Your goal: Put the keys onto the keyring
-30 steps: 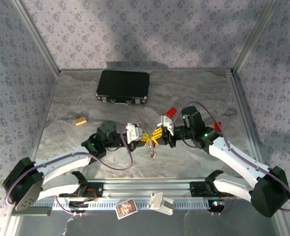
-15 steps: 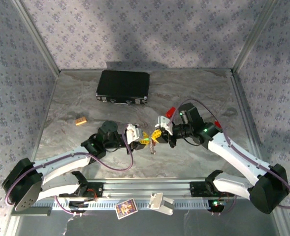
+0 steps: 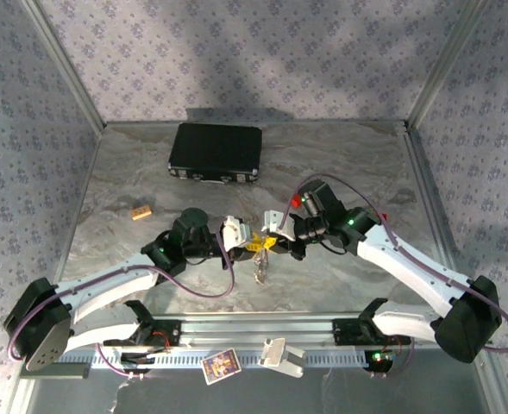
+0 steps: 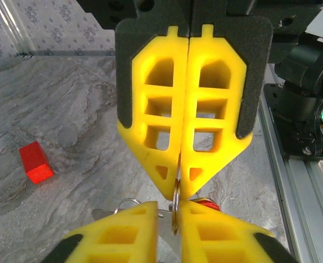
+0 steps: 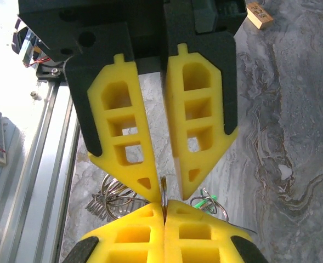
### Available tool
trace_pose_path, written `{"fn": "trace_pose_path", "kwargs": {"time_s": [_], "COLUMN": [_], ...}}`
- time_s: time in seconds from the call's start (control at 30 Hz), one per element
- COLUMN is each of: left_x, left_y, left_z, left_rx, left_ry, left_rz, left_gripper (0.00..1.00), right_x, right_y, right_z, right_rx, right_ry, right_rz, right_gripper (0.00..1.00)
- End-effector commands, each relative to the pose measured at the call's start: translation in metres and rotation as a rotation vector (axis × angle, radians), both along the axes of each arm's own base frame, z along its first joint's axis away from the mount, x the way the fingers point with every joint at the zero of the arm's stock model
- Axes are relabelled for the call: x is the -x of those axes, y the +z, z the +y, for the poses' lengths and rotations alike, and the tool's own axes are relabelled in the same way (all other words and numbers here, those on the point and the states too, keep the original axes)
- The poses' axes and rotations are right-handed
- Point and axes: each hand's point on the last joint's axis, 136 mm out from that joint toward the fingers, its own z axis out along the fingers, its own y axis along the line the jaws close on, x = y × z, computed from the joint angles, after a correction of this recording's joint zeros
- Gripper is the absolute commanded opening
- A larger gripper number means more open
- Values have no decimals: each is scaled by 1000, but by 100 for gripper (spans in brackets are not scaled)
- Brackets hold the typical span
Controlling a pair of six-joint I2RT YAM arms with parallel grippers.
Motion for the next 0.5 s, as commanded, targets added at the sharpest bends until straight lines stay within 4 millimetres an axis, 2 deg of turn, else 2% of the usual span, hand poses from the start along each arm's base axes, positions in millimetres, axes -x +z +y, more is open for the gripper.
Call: {"fn": "trace_pose_path", "kwargs": {"time_s": [0.0,0.17,0.23,0.3,0.47], "left_x": [6,7,7,8,8], "left_y": [18,20,21,23,28], "left_z": [-4,-5,-4,-3,-3], "left_rx": [24,28,34,54,132], "left_ry": [-46,-56,-55,-52,-39], "left_rz": [-30,-40,-48,-56,-58], "left_gripper": [13,2,0,0,0], "right_x": [1,4,-1,-7,-7], "right_y": [12,16,29,36,28], "right_z": [3,5,2,-3,-12], "right_rx": [0,-23,-109,-191,-227], "right_ry": [27,38,-3,-47,-100], "right_rz": [-34,-22,-8,0,49], "right_gripper": [0,0,15,23,27]}}
